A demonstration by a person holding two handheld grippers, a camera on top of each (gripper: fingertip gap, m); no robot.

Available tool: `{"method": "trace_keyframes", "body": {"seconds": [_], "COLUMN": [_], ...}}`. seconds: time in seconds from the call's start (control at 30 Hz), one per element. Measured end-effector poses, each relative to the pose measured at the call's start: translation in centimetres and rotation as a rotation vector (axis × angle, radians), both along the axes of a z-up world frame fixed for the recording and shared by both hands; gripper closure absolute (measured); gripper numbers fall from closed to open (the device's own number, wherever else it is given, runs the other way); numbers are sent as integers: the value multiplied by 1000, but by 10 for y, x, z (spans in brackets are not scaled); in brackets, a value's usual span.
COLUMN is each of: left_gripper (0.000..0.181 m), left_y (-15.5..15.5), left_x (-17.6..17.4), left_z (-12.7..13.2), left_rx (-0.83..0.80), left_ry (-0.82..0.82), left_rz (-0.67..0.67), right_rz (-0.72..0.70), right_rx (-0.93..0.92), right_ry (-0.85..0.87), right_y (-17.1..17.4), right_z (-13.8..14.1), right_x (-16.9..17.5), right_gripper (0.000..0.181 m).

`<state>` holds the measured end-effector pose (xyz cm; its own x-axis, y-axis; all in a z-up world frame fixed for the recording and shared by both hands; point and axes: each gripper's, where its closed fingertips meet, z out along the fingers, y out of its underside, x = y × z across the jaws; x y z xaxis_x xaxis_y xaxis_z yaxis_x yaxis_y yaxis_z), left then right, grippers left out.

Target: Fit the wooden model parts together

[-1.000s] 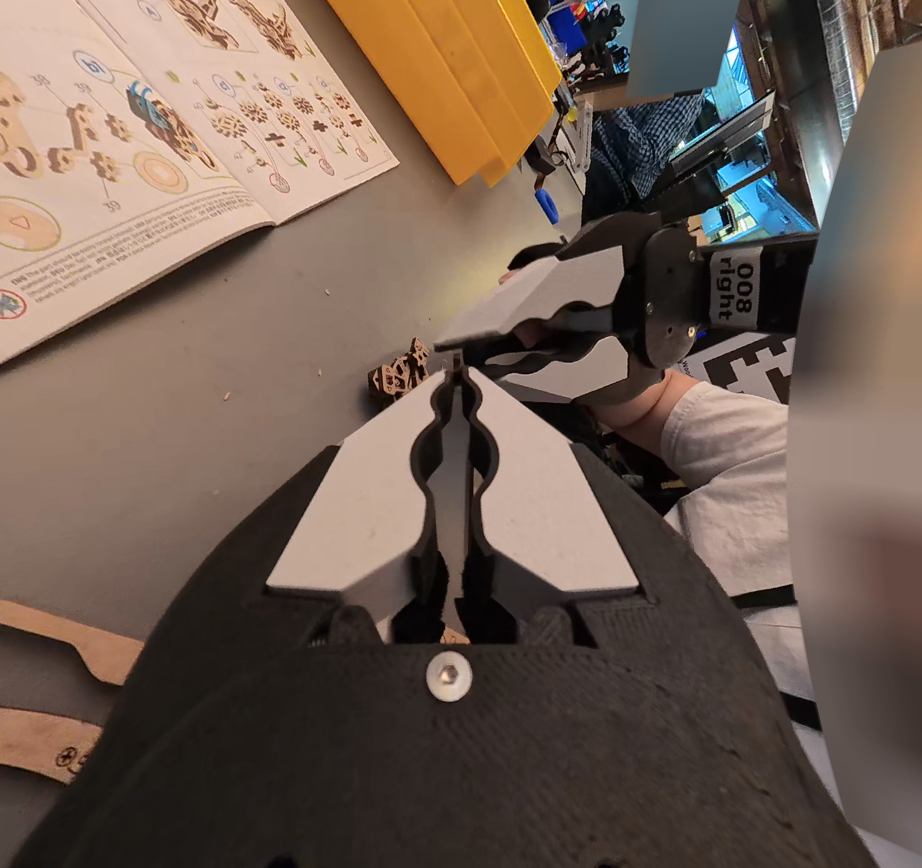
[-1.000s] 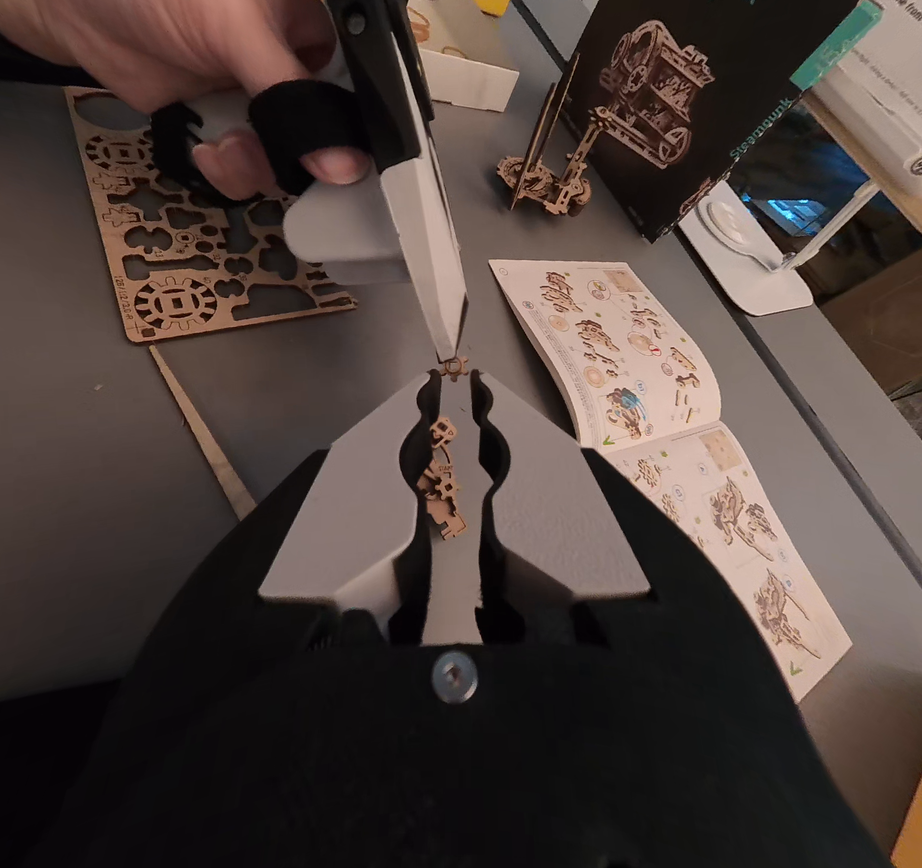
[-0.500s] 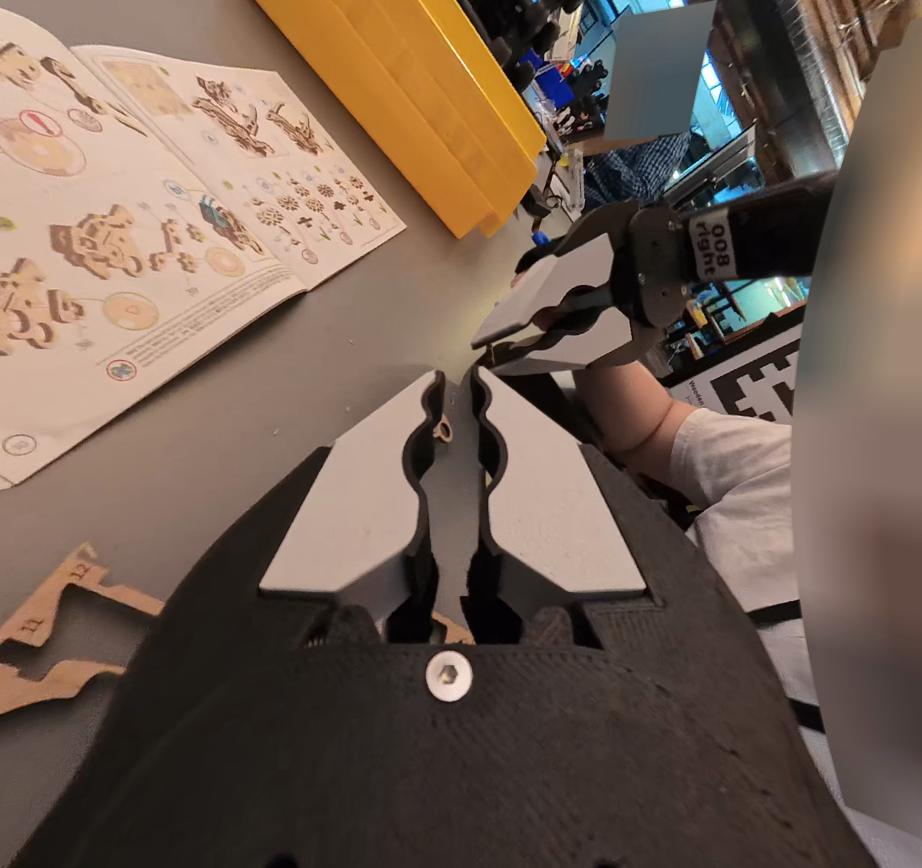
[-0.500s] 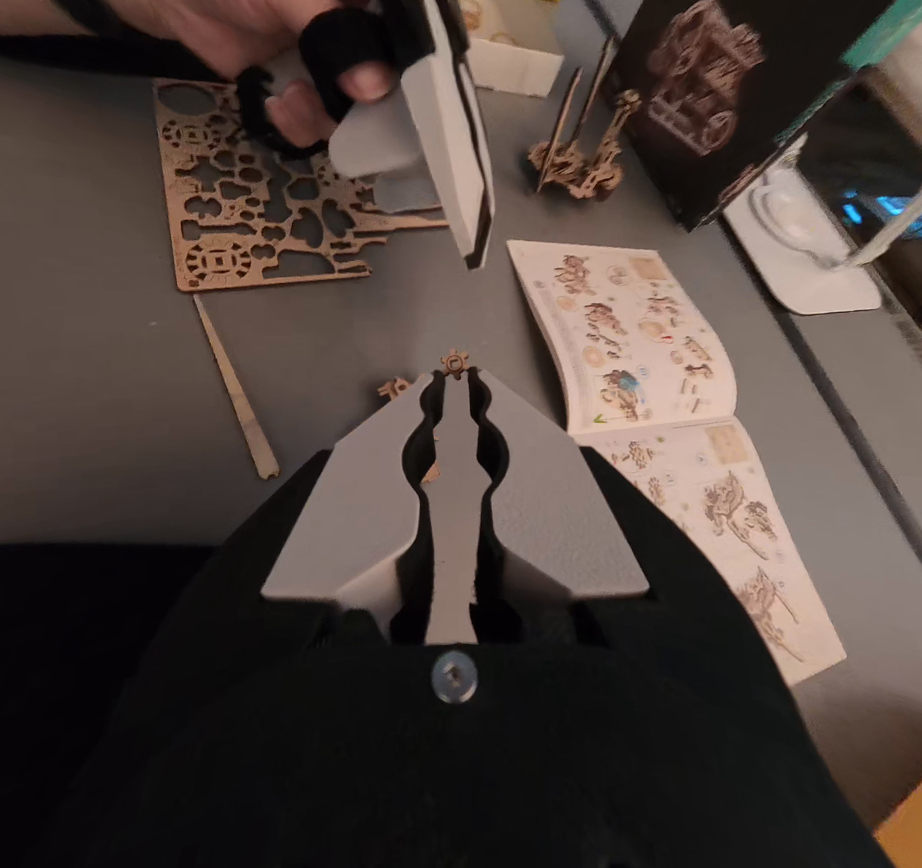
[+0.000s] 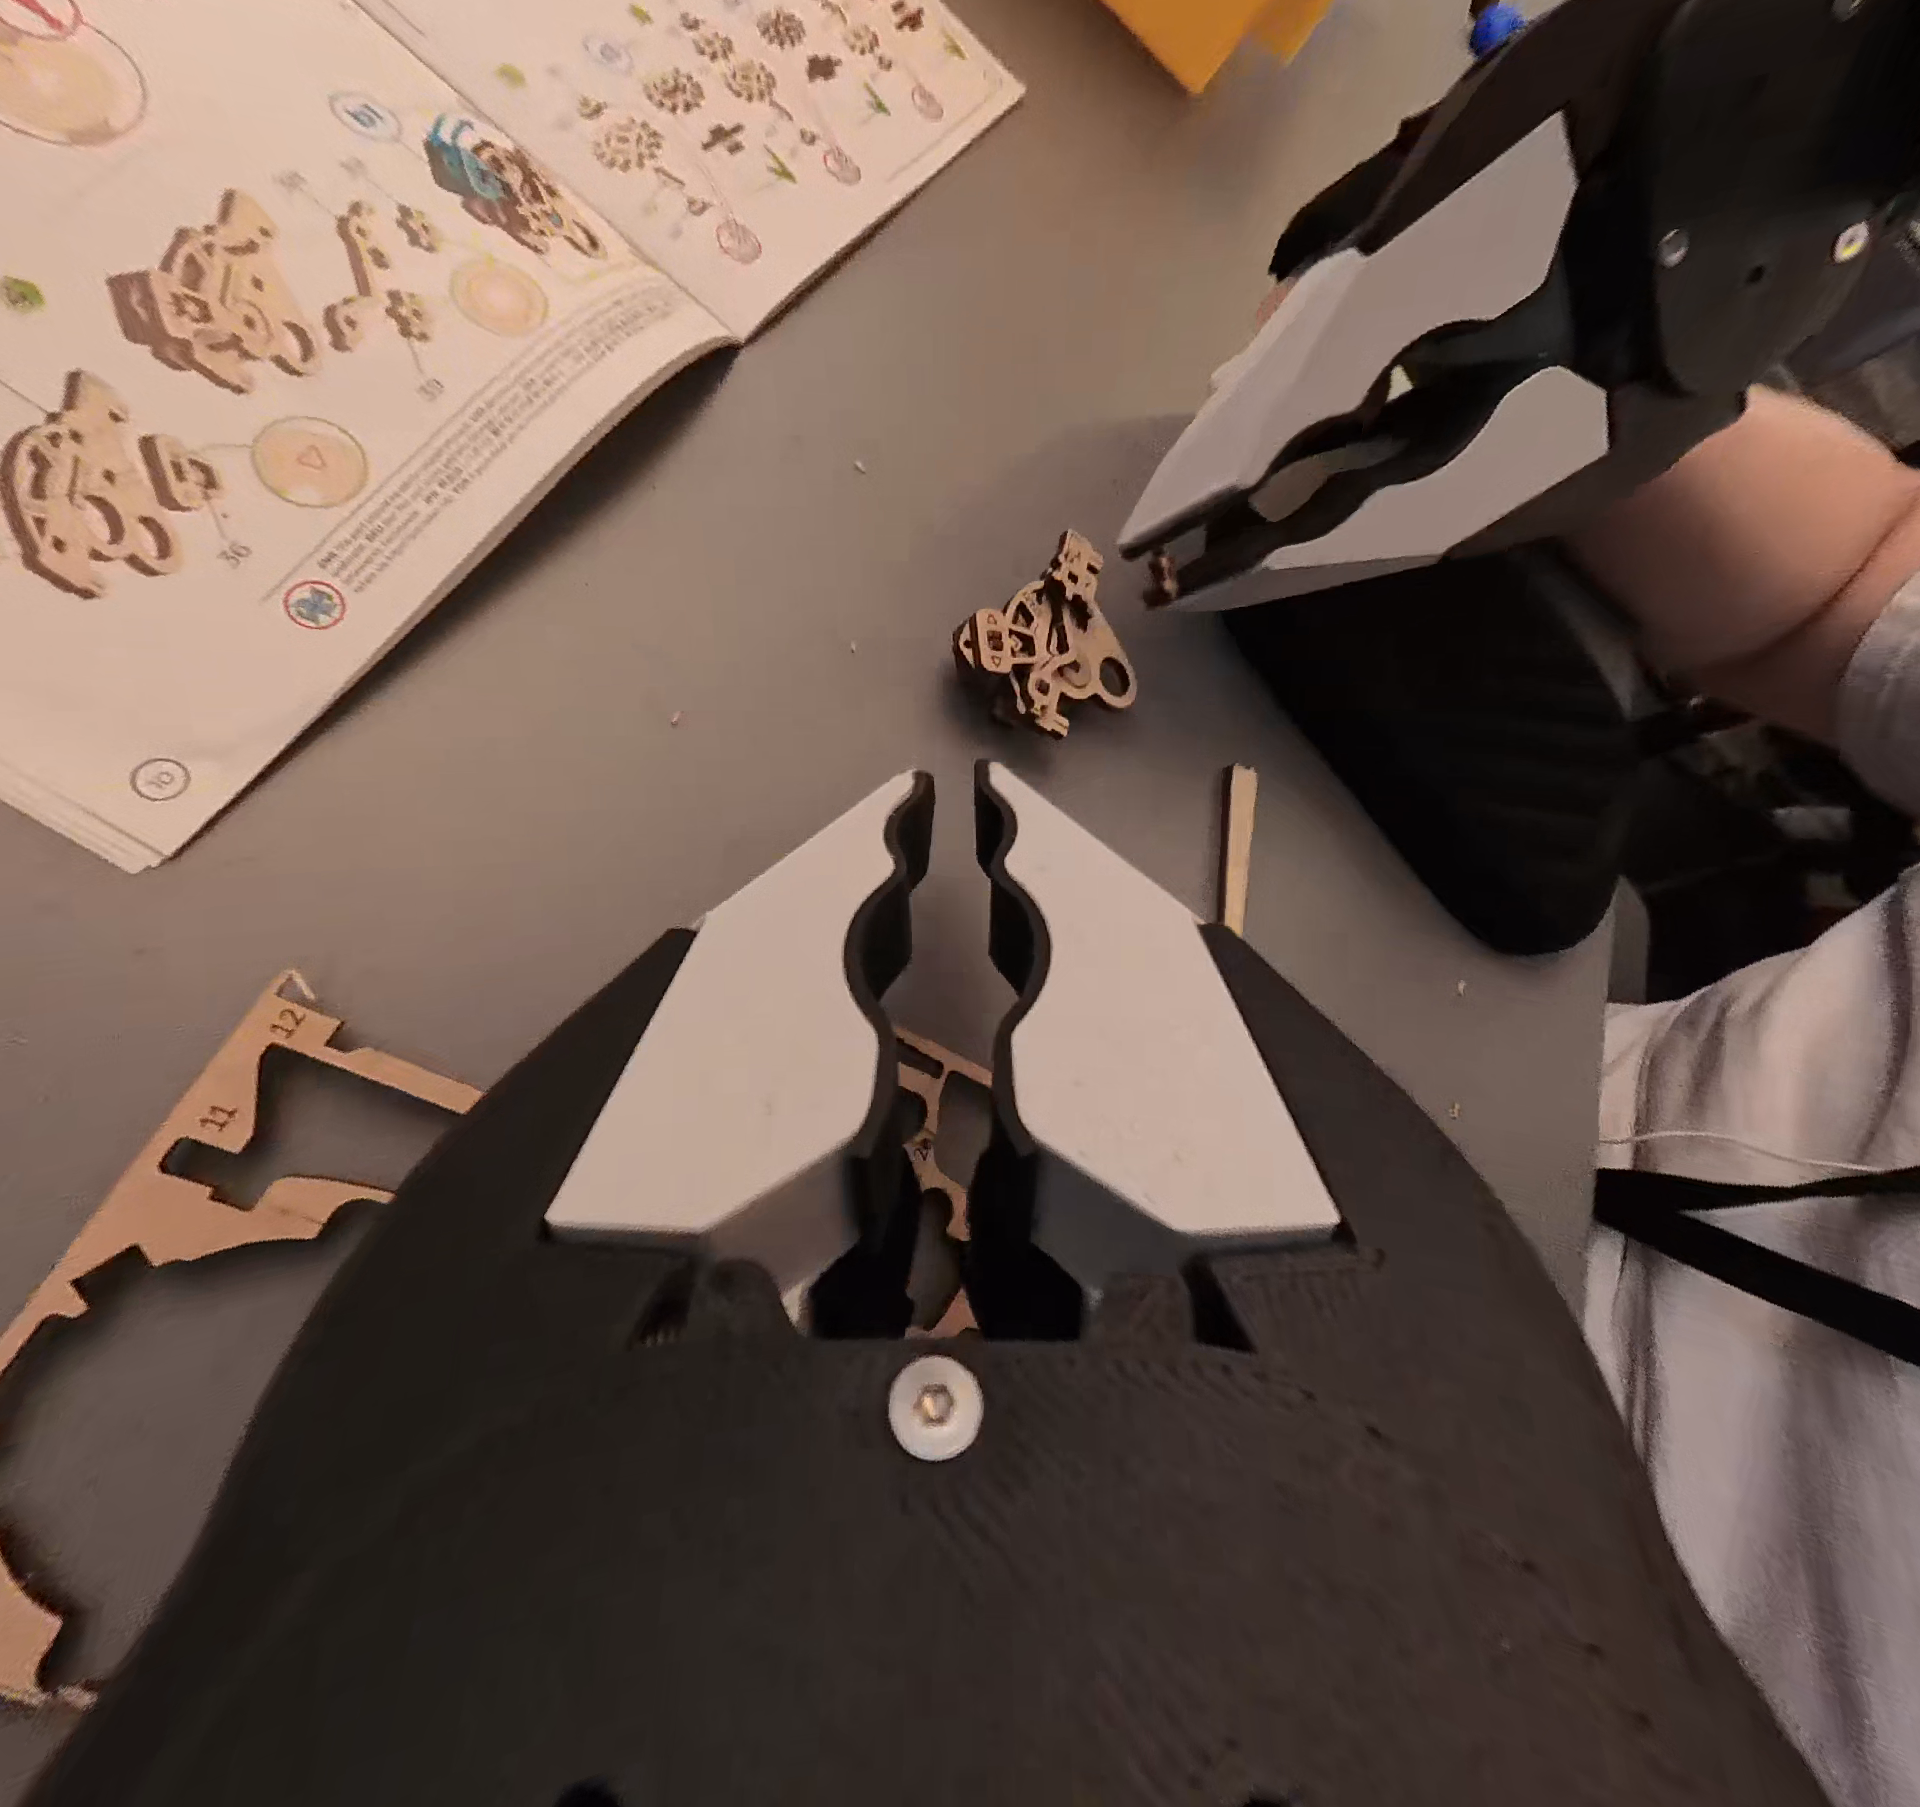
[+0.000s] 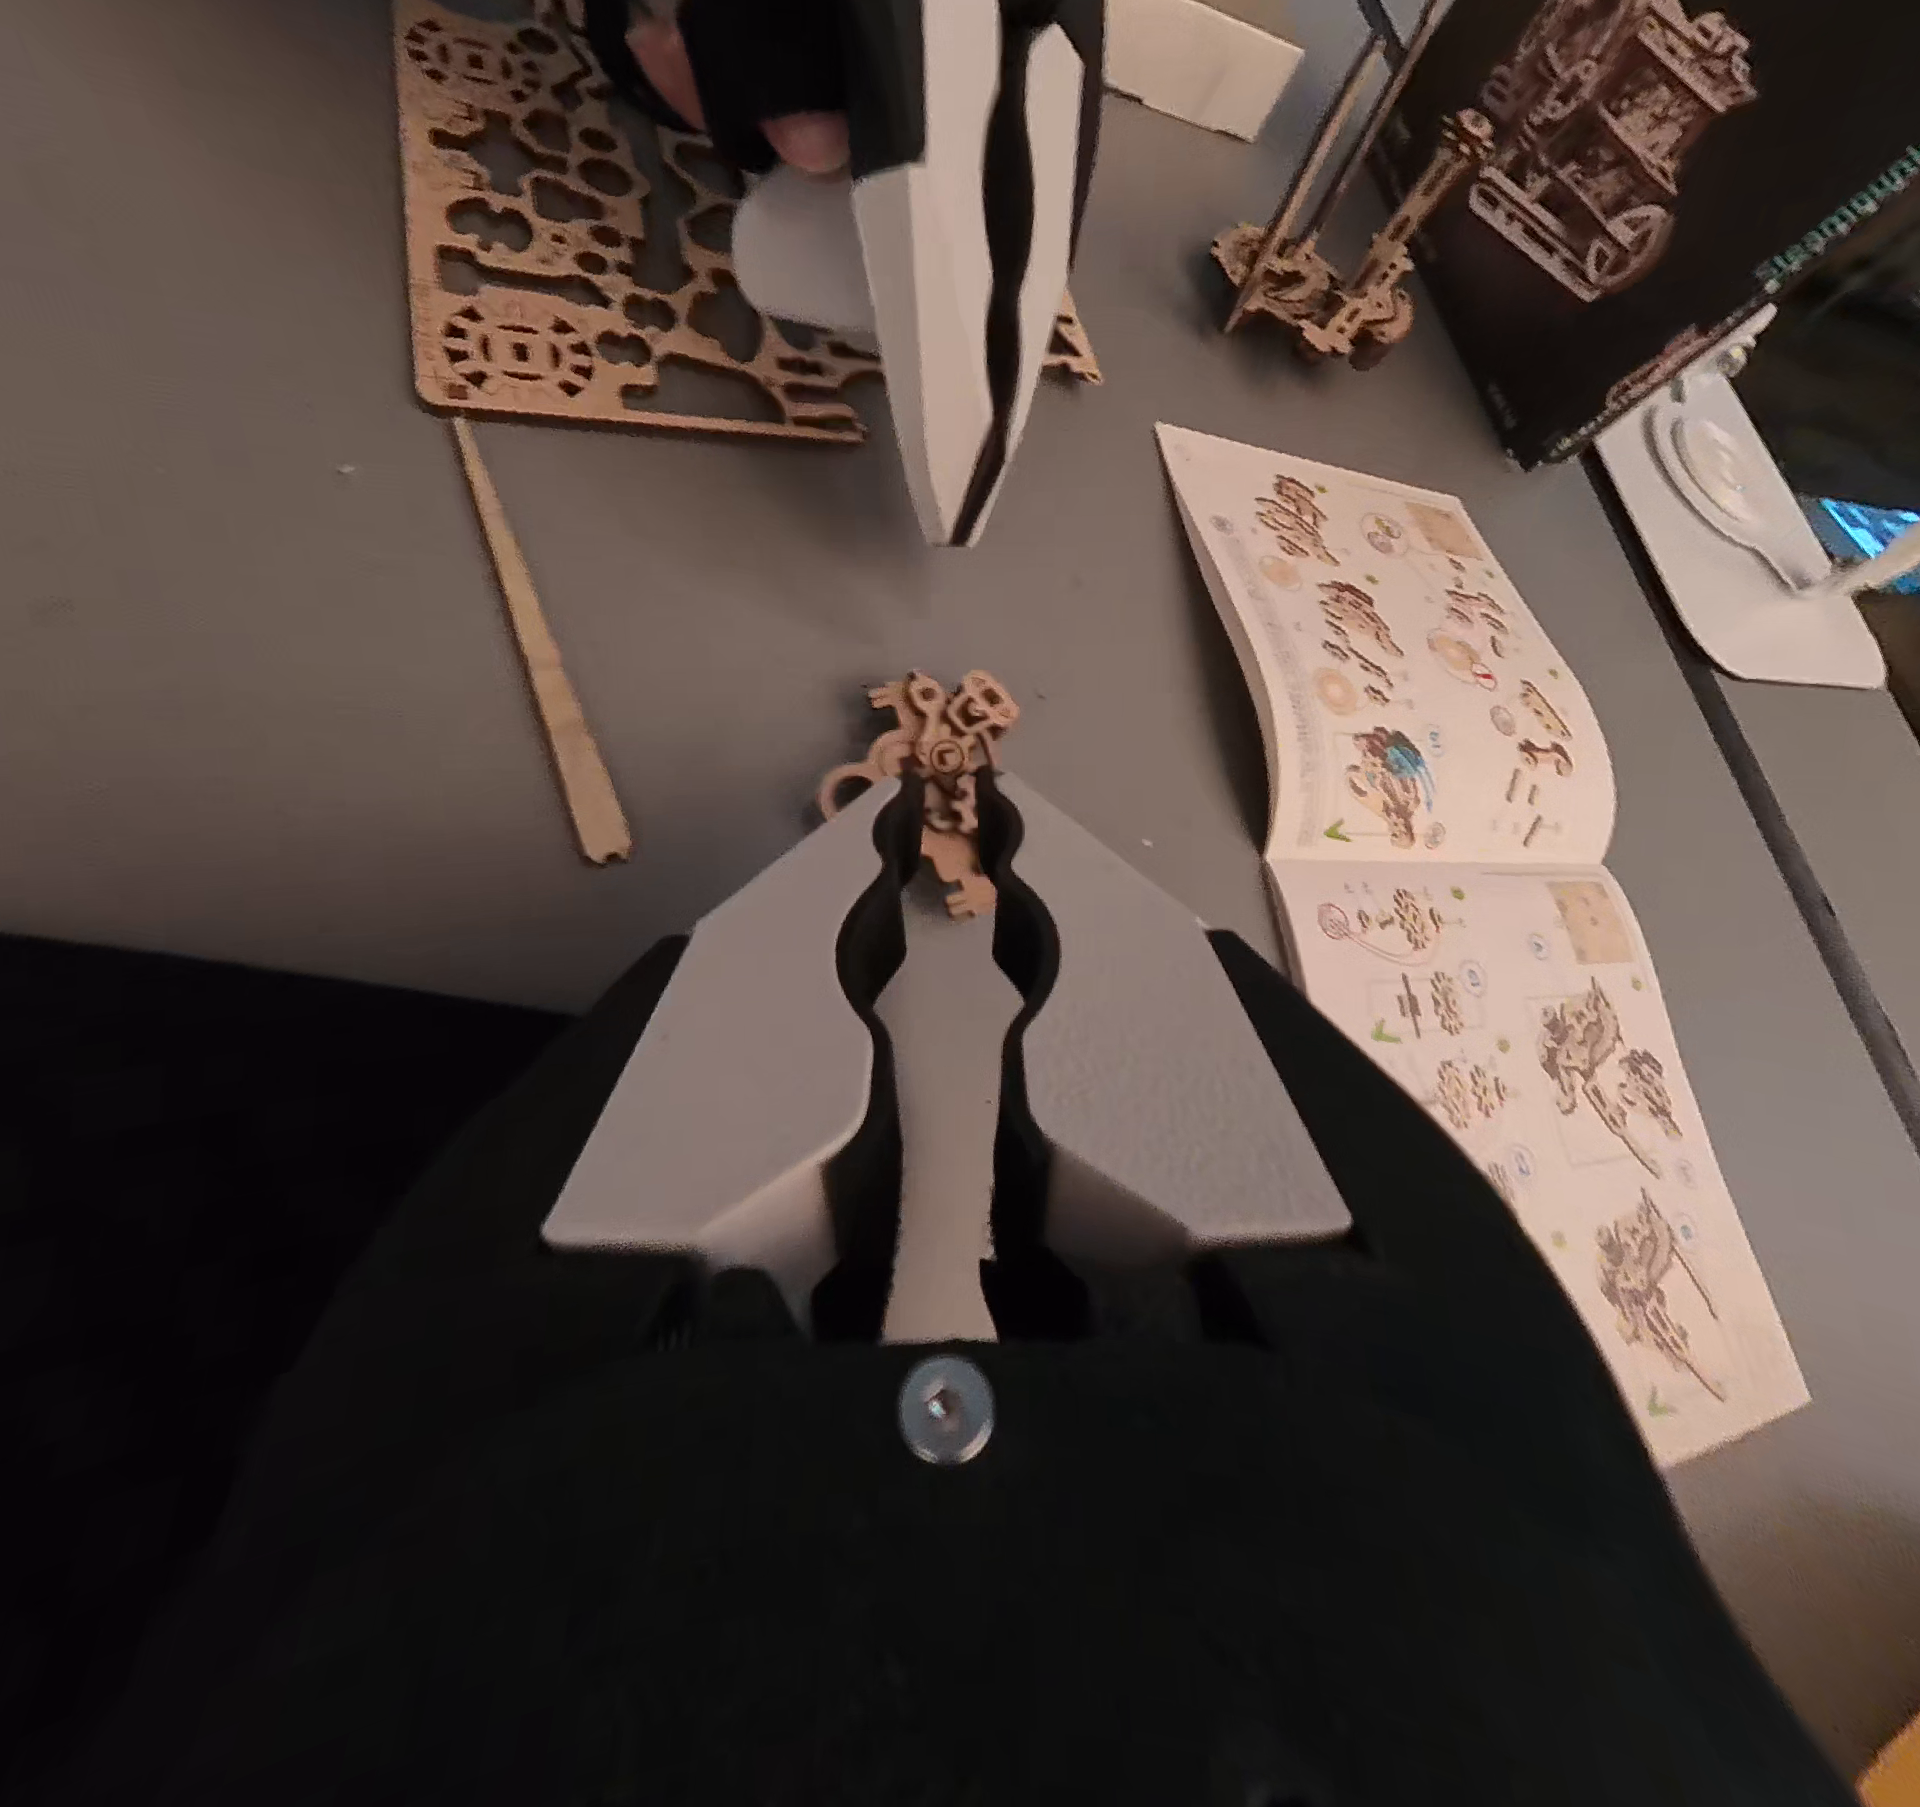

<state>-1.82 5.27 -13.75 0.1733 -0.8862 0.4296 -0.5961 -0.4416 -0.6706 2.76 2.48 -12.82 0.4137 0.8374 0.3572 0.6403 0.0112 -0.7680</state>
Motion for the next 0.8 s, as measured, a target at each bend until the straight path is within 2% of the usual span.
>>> {"method": "trace_keyframes", "body": {"seconds": [0.17, 0.37, 0.57, 0.67, 0.8], "left_gripper": [175, 176, 175, 175, 176], "left_y": [0, -3, -7, -6, -6], "left_x": [-1, -3, -4, -5, -3], "left_z": [-2, -9, -12, -14, -11], "left_rx": [29, -9, -26, -34, -45], "left_ry": [23, 46, 63, 70, 50], "left_rz": [-3, -12, -26, -24, -14], "right_rz": [50, 21, 15, 73, 119], "right_rx": [23, 67, 40, 1, 6], "right_ry": [18, -42, -10, 7, -63], "right_y": [-12, -8, -7, -16, -22], "right_z": [6, 2, 2, 0, -7], "right_x": [-13, -11, -10, -18, -25], "right_gripper": [173, 173, 173, 173, 172]}}
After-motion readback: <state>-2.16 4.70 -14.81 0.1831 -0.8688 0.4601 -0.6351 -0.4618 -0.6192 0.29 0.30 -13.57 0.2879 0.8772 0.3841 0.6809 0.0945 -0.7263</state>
